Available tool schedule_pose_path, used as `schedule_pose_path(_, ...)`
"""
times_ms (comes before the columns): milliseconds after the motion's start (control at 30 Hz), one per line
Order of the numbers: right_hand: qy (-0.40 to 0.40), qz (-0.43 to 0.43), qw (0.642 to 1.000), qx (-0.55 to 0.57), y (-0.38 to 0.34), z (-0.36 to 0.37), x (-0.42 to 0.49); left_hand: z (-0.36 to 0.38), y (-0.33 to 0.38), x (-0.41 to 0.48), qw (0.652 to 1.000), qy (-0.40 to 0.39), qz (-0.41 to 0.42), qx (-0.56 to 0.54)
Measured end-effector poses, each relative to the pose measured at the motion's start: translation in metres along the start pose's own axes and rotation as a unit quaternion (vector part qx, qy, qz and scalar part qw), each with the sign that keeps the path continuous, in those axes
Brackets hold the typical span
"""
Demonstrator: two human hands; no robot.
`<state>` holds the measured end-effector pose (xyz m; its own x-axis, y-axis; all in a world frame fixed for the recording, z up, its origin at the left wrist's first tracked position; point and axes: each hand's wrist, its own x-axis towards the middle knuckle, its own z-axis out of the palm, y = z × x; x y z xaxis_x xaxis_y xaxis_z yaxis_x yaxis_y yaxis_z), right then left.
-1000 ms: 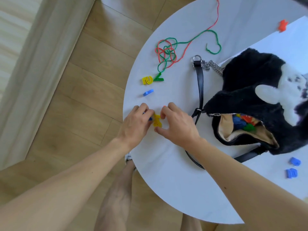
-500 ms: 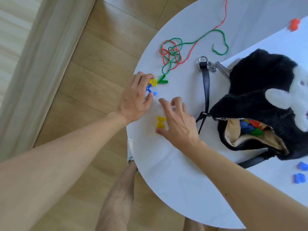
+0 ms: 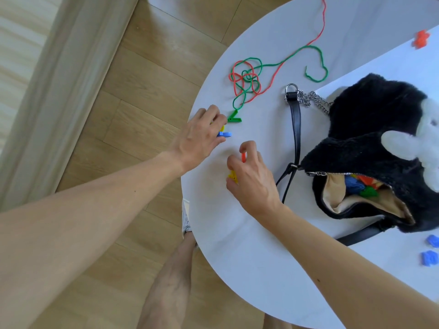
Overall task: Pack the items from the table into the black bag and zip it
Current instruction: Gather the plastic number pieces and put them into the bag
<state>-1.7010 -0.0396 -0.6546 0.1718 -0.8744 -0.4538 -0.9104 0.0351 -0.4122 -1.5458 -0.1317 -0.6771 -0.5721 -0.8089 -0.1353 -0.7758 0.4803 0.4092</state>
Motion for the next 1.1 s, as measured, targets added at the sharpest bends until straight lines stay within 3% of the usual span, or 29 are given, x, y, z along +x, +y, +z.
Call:
schedule_pose_path(133, 0.02, 0.015, 0.999, 0.034, 0.005, 0.0, 0.001, -0.002, 0.0, 0.001, 0.999, 0.005, 0.0, -0.043)
schedule_pose_path(233, 0.03, 0.029, 0.997, 0.061, 0.01, 0.0, 0.002, -0.005, -0.002, 0.004, 0.986, 0.019, -0.043, -0.158)
schedule_pose_path(300, 0.038, 0.038, 0.996, 0.071, 0.014, -0.002, 0.003, -0.007, 0.0, 0.005, 0.959, 0.033, -0.108, -0.259)
schedule_pose_path(400, 0.039, 0.051, 0.995, 0.07, 0.017, -0.006, 0.003, -0.008, 0.009, 0.0, 0.855, 0.007, -0.243, -0.458)
schedule_pose_path(567, 0.032, 0.062, 0.997, 0.039, 0.012, -0.007, 0.006, -0.006, 0.024, -0.016, 0.597, -0.035, -0.32, -0.734)
schedule_pose_path(600, 0.034, 0.071, 0.996, 0.038, 0.012, -0.008, 0.007, -0.006, 0.027, -0.019, 0.56, -0.052, -0.325, -0.76)
schedule_pose_path(667, 0.038, 0.087, 0.995, 0.038, 0.015, -0.008, 0.009, -0.004, 0.03, -0.024, 0.521, -0.09, -0.33, -0.782)
schedule_pose_path(867, 0.055, 0.059, 0.996, 0.027, 0.023, -0.002, 0.008, -0.001, 0.036, -0.026, 0.507, -0.157, -0.342, -0.776)
schedule_pose_path(1000, 0.073, 0.053, 0.994, 0.069, 0.03, -0.001, 0.007, 0.0, 0.039, -0.024, 0.526, -0.16, -0.359, -0.754)
schedule_pose_path(1100, 0.12, 0.107, 0.972, 0.171, 0.027, -0.014, 0.009, 0.001, 0.044, -0.022, 0.551, -0.15, -0.391, -0.722)
